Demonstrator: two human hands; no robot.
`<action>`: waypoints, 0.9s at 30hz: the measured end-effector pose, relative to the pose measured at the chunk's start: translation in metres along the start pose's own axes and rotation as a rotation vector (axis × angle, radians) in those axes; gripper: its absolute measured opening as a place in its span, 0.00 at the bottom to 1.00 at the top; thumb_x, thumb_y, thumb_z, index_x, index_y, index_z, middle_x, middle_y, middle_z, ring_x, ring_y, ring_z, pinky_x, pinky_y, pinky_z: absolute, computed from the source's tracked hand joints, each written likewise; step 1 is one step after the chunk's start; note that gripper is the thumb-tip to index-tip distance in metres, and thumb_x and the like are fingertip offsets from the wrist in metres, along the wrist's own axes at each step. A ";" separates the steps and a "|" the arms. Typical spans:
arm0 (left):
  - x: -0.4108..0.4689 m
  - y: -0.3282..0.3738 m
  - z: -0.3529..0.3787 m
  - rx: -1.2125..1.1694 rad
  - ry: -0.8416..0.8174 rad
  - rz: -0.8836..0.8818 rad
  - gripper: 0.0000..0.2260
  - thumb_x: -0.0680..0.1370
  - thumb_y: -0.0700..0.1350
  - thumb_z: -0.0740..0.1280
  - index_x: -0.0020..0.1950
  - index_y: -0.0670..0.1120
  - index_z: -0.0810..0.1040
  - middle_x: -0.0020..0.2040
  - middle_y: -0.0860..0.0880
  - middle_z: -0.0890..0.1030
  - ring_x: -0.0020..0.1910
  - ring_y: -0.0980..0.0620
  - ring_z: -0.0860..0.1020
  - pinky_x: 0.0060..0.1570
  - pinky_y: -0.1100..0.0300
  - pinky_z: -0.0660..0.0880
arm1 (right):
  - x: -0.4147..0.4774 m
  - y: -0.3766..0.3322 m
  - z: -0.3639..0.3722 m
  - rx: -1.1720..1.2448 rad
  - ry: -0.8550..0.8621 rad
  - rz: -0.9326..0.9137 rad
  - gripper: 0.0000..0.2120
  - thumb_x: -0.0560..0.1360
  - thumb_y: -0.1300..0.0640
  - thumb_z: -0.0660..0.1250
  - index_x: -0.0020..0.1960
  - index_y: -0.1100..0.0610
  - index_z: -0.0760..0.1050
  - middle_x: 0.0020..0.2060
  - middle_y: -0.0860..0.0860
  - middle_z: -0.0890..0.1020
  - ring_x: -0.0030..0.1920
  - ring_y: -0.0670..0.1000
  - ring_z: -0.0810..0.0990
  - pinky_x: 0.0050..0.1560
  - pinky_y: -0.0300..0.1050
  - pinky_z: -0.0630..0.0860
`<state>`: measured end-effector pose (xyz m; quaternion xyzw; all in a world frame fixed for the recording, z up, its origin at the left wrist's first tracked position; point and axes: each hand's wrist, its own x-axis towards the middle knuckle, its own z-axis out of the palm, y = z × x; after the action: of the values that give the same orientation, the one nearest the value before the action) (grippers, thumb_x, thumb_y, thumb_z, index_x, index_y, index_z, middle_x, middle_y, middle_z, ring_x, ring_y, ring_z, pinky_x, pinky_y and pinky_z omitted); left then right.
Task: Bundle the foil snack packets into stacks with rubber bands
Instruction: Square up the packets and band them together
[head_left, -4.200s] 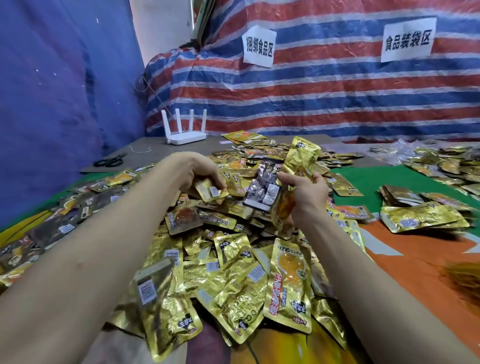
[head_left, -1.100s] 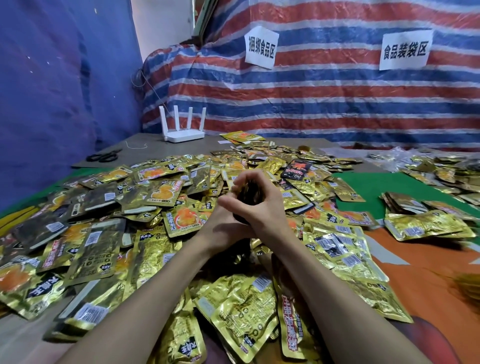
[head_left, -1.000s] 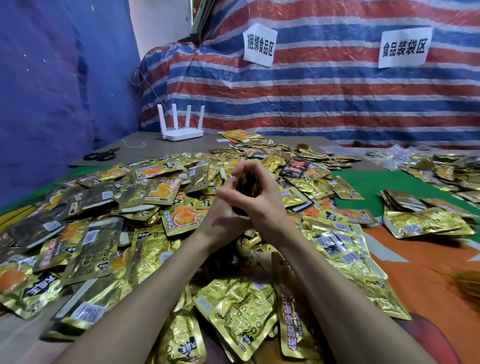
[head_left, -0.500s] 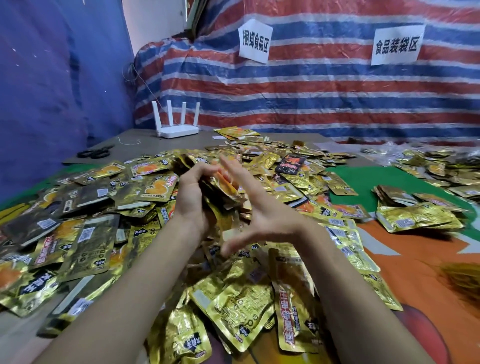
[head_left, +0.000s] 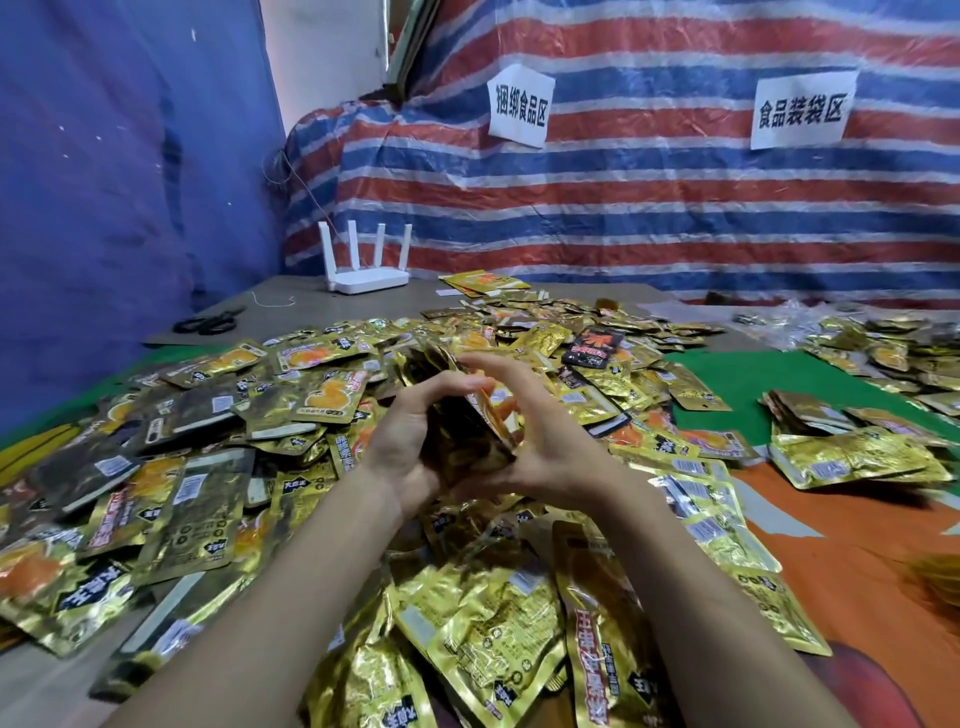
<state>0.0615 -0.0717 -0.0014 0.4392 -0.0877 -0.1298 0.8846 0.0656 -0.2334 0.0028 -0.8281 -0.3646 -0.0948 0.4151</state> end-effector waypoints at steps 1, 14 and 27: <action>0.001 0.000 0.002 0.009 -0.029 -0.004 0.08 0.69 0.44 0.73 0.46 0.43 0.86 0.43 0.44 0.84 0.42 0.45 0.84 0.44 0.51 0.81 | 0.000 0.000 0.000 -0.011 -0.043 -0.006 0.58 0.58 0.54 0.87 0.79 0.47 0.57 0.76 0.49 0.61 0.77 0.47 0.61 0.77 0.44 0.61; 0.009 0.028 -0.027 -0.372 0.386 0.103 0.07 0.76 0.44 0.63 0.49 0.40 0.73 0.43 0.39 0.80 0.40 0.39 0.82 0.45 0.45 0.80 | 0.001 -0.012 -0.004 -0.014 0.497 -0.444 0.12 0.69 0.73 0.74 0.38 0.57 0.77 0.47 0.57 0.84 0.47 0.58 0.83 0.48 0.52 0.81; 0.005 0.002 0.002 -0.170 0.035 -0.128 0.21 0.62 0.33 0.65 0.55 0.40 0.73 0.36 0.43 0.77 0.40 0.41 0.84 0.51 0.31 0.78 | 0.008 -0.001 -0.024 0.417 1.394 0.212 0.22 0.80 0.71 0.56 0.72 0.60 0.70 0.45 0.45 0.81 0.48 0.46 0.82 0.44 0.34 0.78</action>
<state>0.0665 -0.0734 0.0016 0.3697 -0.0328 -0.1854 0.9099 0.0743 -0.2468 0.0223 -0.5101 0.0555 -0.4875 0.7064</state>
